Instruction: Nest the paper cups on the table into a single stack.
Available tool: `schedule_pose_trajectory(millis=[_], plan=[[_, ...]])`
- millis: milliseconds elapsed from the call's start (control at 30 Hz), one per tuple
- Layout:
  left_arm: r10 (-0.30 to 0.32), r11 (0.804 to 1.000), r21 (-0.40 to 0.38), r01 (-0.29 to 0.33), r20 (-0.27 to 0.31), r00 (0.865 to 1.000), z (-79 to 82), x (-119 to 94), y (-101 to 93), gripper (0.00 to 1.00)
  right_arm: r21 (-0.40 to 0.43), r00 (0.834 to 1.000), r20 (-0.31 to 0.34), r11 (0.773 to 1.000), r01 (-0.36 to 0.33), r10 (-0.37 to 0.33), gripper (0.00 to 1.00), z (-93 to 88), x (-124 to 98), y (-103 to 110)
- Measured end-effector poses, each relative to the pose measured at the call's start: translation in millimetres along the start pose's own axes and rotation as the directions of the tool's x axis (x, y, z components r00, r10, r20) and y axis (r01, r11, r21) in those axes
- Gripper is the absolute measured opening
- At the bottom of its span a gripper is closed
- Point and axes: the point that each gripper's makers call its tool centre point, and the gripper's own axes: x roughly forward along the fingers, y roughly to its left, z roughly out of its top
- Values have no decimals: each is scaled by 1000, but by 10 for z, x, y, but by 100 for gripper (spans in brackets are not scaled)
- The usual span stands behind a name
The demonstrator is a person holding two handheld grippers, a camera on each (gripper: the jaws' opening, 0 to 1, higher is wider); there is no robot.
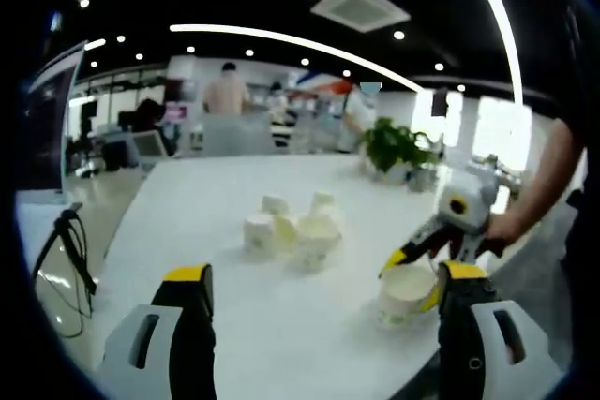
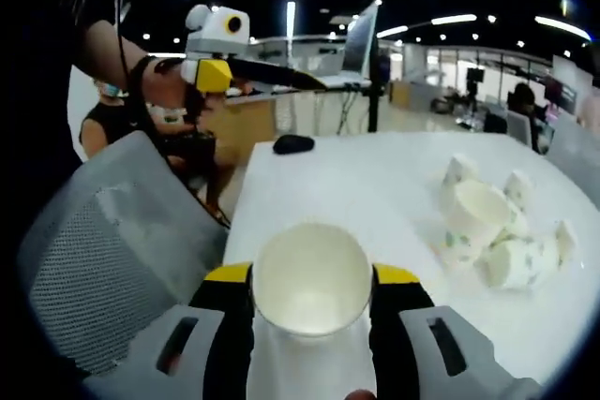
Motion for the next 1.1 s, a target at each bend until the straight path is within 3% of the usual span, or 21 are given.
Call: schedule_pose_trajectory(millis=[1100], plan=[[2, 1000, -11, -1, 8, 1000, -11, -7, 15, 100, -2, 999, -31, 1000, 10, -10, 54, -48, 37, 26]])
